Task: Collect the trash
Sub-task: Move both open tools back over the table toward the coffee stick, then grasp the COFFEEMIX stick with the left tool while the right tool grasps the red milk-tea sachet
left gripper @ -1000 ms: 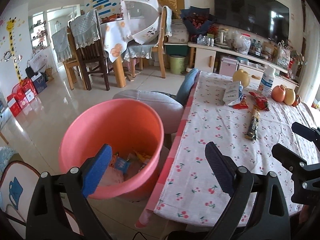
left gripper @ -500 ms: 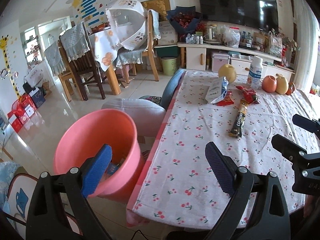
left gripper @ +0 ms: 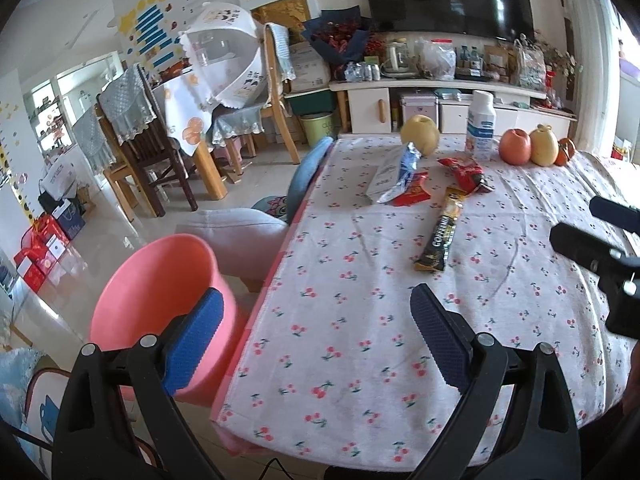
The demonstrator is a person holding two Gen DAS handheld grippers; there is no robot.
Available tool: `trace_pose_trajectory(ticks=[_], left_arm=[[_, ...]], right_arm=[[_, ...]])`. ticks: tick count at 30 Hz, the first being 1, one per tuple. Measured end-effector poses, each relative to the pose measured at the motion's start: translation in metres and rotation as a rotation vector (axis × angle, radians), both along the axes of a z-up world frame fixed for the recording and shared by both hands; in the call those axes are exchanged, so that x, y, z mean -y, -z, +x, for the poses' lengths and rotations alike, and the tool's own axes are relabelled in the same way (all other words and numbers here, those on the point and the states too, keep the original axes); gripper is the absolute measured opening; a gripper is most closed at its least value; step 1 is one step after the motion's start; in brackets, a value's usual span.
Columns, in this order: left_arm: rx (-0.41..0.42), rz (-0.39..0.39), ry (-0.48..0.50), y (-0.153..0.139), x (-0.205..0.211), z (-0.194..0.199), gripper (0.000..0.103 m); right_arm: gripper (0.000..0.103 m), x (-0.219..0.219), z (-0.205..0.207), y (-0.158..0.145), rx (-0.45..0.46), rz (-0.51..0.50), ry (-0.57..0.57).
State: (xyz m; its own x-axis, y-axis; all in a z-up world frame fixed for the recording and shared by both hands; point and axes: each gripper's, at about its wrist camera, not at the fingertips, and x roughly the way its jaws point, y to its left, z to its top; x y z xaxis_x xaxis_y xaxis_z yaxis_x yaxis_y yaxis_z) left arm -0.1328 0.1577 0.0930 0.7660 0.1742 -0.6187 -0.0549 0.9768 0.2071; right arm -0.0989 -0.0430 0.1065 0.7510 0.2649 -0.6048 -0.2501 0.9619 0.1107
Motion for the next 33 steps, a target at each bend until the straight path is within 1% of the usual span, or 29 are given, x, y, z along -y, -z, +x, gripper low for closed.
trace_pose_trajectory(ticks=[9, 15, 18, 21, 24, 28, 33], left_arm=[[-0.021, 0.004, 0.041, 0.009, 0.037, 0.017, 0.095], [-0.045, -0.050, 0.106, 0.020, 0.056, 0.036, 0.095], [-0.064, -0.095, 0.145, 0.027, 0.063, 0.050, 0.095], [-0.093, -0.126, 0.177, 0.038, 0.071, 0.067, 0.095], [-0.126, -0.107, 0.193, 0.051, 0.081, 0.087, 0.095], [-0.163, -0.118, 0.217, 0.063, 0.095, 0.111, 0.095], [-0.173, -0.100, 0.223, 0.073, 0.103, 0.132, 0.095]], right_arm=[[0.092, 0.051, 0.019, 0.010, -0.019, -0.016, 0.102], [0.092, 0.085, 0.044, 0.025, -0.076, -0.007, 0.166], [0.092, 0.098, 0.059, 0.033, -0.103, -0.003, 0.190], [0.092, 0.106, 0.076, 0.042, -0.132, 0.004, 0.208], [0.092, 0.113, 0.092, 0.050, -0.163, 0.034, 0.215], [0.092, 0.117, 0.113, 0.060, -0.204, 0.078, 0.203], [0.092, 0.112, 0.135, 0.067, -0.224, 0.100, 0.179]])
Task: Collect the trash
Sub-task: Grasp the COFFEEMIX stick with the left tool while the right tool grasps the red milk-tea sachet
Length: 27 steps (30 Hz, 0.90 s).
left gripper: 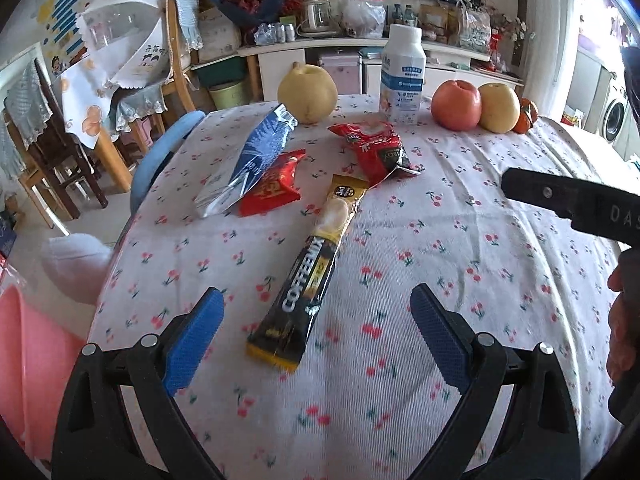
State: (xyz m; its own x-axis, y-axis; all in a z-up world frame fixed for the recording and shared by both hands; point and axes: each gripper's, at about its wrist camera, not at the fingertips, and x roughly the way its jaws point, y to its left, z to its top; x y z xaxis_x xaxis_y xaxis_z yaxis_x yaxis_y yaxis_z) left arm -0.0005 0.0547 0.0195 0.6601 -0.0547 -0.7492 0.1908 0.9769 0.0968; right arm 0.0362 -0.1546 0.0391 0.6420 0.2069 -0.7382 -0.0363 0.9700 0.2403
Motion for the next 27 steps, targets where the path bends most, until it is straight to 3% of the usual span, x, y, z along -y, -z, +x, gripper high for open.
trace_pose_trajectory(ticks=[5, 11, 21, 24, 27], left_arm=[[0.004, 0.012, -0.016, 0.004, -0.001, 0.015, 0.095], [-0.050, 0.047, -0.013, 0.015, -0.004, 0.029, 0.093], [-0.088, -0.030, -0.010, 0.020, -0.012, 0.044, 0.077], [-0.088, -0.049, 0.001, 0.020, -0.009, 0.045, 0.070], [-0.082, -0.055, 0.010, 0.020, -0.007, 0.044, 0.064]], right_arm=[[0.092, -0.010, 0.027, 0.003, -0.006, 0.025, -0.036], [0.092, -0.028, 0.053, 0.011, -0.017, 0.022, -0.079], [0.092, -0.049, 0.087, 0.017, -0.022, 0.054, -0.087], [0.081, -0.053, 0.095, 0.023, -0.037, 0.056, -0.088], [0.076, -0.055, 0.099, 0.029, -0.049, 0.034, -0.084]])
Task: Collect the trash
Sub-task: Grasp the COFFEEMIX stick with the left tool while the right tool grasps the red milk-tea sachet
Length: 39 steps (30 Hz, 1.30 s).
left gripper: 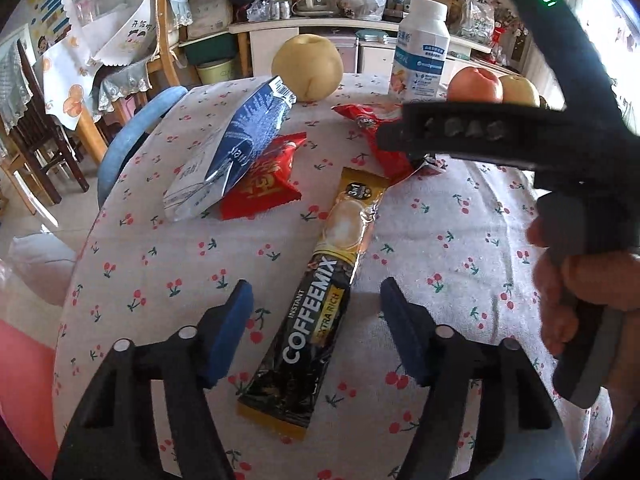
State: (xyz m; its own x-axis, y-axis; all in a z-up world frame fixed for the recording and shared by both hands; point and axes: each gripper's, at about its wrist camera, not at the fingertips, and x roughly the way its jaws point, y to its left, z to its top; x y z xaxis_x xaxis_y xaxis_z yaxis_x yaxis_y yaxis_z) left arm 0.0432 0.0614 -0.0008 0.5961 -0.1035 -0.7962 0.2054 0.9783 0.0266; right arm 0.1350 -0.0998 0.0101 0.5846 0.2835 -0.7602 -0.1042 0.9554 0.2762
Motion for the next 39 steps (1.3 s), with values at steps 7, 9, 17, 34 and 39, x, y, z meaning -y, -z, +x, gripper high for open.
trace_pose_trajectory(ticks=[7, 9, 17, 34, 39], left_arm=[[0.014, -0.022, -0.001, -0.001, -0.004, -0.002, 0.041], [0.014, -0.036, 0.002, -0.001, -0.004, -0.002, 0.036], [0.001, -0.105, -0.001, -0.003, -0.011, -0.003, 0.027], [-0.009, -0.261, -0.005, -0.013, -0.037, -0.012, 0.024], [-0.013, -0.268, 0.001, -0.014, -0.047, -0.017, 0.024]], right_arm=[[0.057, -0.009, 0.001, 0.002, 0.023, -0.086, -0.026], [0.048, -0.013, 0.000, 0.001, 0.029, -0.106, -0.043], [0.038, -0.015, -0.013, -0.001, 0.059, -0.173, -0.083], [0.034, -0.005, -0.079, -0.024, 0.093, -0.139, -0.115], [0.034, -0.014, -0.100, -0.021, 0.055, -0.125, -0.133]])
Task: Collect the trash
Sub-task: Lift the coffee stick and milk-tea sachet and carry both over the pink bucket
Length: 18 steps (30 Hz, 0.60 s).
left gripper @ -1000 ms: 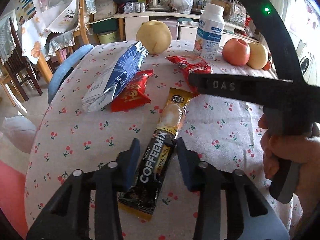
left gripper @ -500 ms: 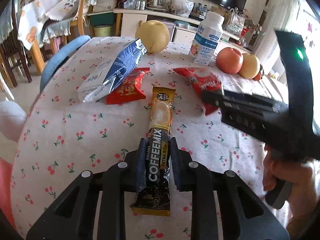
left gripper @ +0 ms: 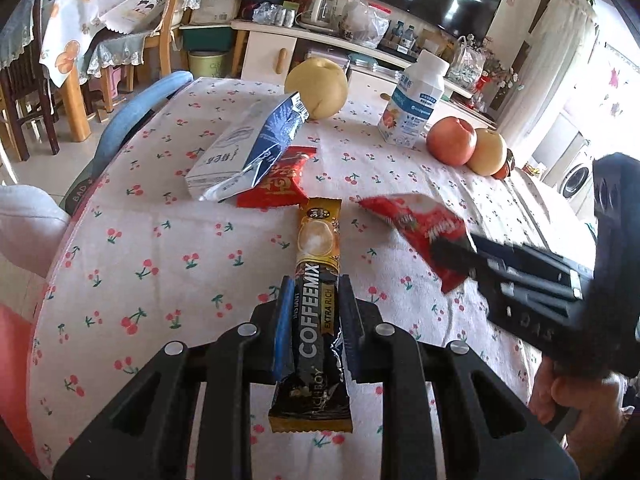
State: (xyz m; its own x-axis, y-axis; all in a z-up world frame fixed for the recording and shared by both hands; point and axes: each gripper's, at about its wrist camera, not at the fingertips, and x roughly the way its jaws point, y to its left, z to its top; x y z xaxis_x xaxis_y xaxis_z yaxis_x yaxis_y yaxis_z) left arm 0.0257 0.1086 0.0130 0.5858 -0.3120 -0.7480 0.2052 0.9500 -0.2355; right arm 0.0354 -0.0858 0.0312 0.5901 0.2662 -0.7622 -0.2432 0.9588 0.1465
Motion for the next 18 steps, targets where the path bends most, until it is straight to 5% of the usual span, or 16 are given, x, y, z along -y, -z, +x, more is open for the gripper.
trace_pose_trajectory(ticks=[6, 10, 14, 18], left_arm=[[-0.015, 0.093, 0.006, 0.007, 0.002, 0.000, 0.028], [-0.008, 0.148, 0.007, 0.010, 0.009, 0.002, 0.044], [0.012, 0.244, 0.019, 0.013, 0.025, 0.004, 0.052], [0.022, 0.255, 0.030, 0.014, 0.028, 0.003, 0.052]], right_arm=[[0.040, -0.009, -0.010, 0.011, -0.050, -0.022, -0.002], [0.061, -0.011, -0.003, 0.010, -0.029, -0.023, 0.006], [0.060, -0.012, 0.011, 0.015, -0.033, -0.038, 0.030], [0.058, -0.010, 0.017, 0.020, -0.040, -0.038, 0.043]])
